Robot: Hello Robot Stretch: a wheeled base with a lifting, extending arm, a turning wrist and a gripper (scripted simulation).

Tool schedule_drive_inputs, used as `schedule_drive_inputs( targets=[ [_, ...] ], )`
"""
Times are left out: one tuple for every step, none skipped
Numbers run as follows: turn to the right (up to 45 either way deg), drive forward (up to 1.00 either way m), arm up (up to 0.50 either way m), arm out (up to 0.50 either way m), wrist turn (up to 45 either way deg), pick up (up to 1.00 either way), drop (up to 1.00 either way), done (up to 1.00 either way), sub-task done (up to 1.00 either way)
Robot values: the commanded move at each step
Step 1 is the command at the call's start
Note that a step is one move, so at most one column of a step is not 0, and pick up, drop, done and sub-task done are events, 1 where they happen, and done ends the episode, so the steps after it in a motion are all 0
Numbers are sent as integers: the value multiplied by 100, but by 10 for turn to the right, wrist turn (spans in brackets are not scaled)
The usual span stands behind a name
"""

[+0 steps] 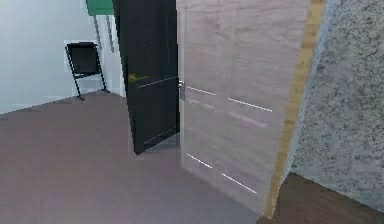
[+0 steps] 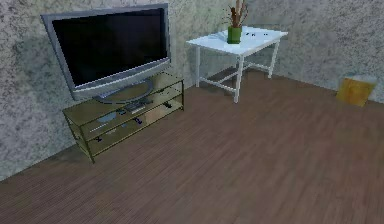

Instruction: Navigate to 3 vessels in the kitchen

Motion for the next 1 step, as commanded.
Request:
schedule_drive_inputs(
  targets=[
    [-120,0,0,0,0,0,0,0,0]
  ],
)
